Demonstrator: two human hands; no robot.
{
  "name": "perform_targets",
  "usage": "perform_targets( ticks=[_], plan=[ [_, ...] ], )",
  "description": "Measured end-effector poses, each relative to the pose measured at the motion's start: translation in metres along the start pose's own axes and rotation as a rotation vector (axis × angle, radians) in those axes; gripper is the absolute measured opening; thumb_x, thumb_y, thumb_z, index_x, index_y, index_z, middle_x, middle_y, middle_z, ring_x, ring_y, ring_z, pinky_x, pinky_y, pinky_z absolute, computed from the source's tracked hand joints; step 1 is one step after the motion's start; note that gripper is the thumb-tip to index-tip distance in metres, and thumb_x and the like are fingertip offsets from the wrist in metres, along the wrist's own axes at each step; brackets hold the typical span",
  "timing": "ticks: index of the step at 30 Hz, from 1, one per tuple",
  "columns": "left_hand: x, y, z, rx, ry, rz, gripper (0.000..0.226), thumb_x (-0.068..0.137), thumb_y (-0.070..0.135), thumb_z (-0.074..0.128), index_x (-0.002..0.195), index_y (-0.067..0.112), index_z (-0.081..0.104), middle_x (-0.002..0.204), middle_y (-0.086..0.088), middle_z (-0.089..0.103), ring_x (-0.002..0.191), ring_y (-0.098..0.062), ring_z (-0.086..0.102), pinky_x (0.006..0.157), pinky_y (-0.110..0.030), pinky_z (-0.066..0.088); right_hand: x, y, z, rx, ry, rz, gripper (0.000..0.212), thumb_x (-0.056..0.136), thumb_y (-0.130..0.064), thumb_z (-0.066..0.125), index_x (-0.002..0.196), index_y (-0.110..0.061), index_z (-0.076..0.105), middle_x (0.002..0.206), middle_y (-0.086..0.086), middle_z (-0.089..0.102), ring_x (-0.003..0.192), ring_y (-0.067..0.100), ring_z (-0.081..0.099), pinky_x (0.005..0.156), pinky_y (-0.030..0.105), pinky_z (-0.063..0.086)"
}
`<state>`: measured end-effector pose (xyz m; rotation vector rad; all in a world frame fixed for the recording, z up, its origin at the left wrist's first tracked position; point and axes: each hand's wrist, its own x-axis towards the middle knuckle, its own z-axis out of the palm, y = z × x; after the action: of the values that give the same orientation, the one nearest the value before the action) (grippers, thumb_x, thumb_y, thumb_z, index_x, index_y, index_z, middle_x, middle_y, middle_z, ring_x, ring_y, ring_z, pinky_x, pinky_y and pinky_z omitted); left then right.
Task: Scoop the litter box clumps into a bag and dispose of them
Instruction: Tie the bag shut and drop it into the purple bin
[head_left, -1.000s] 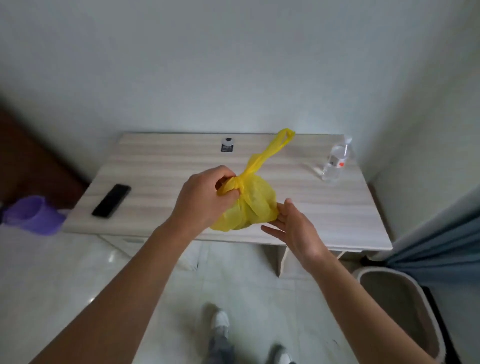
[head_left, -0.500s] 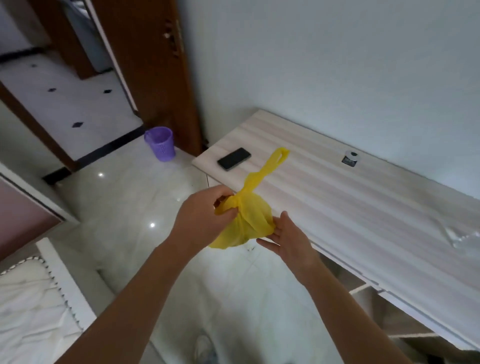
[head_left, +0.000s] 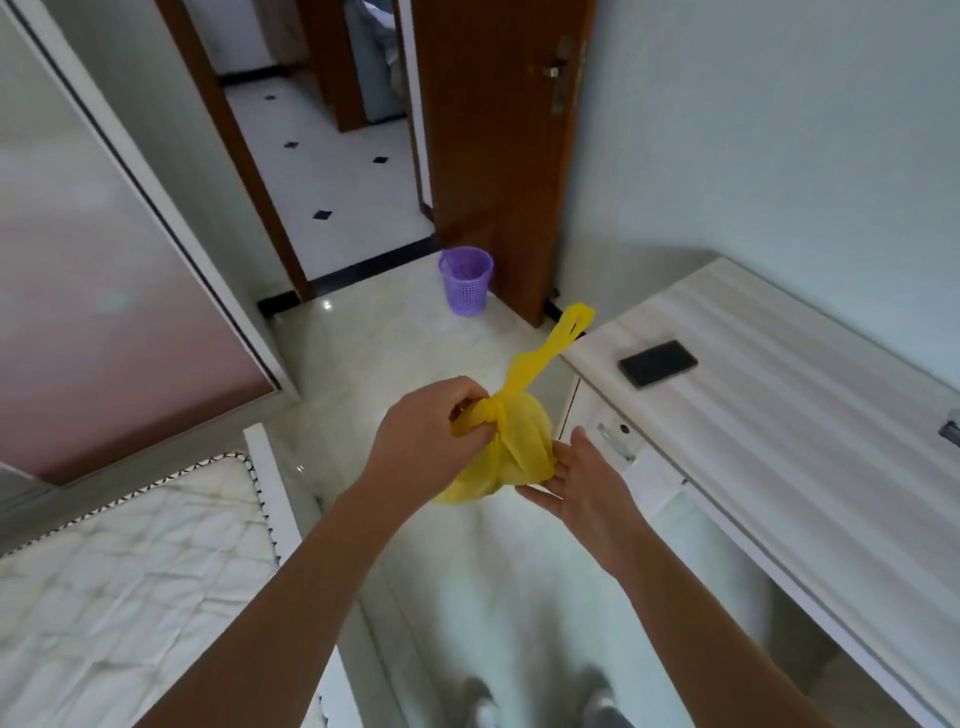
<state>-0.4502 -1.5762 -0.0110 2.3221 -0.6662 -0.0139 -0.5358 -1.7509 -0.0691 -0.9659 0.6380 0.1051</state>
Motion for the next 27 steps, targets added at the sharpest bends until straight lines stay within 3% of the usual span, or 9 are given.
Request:
perform_targets(
  ticks=[10, 16, 20, 27],
  plan=[
    [0.112, -0.062, -0.007, 0.108, 0.004, -0.100, 0.016, 0.081, 0.039, 0.065, 0.095, 0.031, 0.065, 0.085, 0.012, 0.065, 0.077, -0.008, 0.058, 0.069, -0.031, 0.050, 0.141, -0.045, 0.050, -0.007, -0.107, 0.096, 0.061, 0.106, -0.045, 0.032, 0.136, 0.004, 0.050, 0.125, 0.021, 0.065, 0.115, 0.033, 0.064, 0.103, 0.050, 0.049],
    [0.203, -0.086, -0.010, 0.141, 0.060, -0.203, 0.018, 0.079, 0.042, 0.060, 0.094, 0.032, 0.064, 0.084, 0.013, 0.064, 0.078, -0.007, 0.059, 0.071, -0.033, 0.052, 0.237, -0.096, 0.073, -0.061, -0.224, 0.160, 0.059, 0.105, -0.046, 0.032, 0.134, -0.001, 0.055, 0.119, 0.014, 0.070, 0.112, 0.027, 0.067, 0.099, 0.045, 0.051],
    [0.261, -0.103, -0.018, 0.168, 0.099, -0.260, 0.013, 0.084, 0.034, 0.067, 0.097, 0.032, 0.065, 0.087, 0.014, 0.065, 0.080, -0.009, 0.059, 0.074, -0.035, 0.052, 0.295, -0.137, 0.096, -0.088, -0.295, 0.176, 0.057, 0.105, -0.045, 0.031, 0.133, -0.001, 0.054, 0.124, 0.015, 0.067, 0.115, 0.027, 0.065, 0.096, 0.042, 0.052],
    [0.346, -0.152, -0.039, 0.156, 0.177, -0.296, 0.014, 0.084, 0.027, 0.070, 0.097, 0.028, 0.066, 0.087, 0.013, 0.065, 0.081, -0.011, 0.059, 0.073, -0.030, 0.050, 0.388, -0.184, 0.146, -0.142, -0.323, 0.171, 0.052, 0.105, -0.046, 0.029, 0.124, -0.008, 0.059, 0.121, 0.013, 0.069, 0.112, 0.026, 0.066, 0.092, 0.039, 0.053]
  ],
)
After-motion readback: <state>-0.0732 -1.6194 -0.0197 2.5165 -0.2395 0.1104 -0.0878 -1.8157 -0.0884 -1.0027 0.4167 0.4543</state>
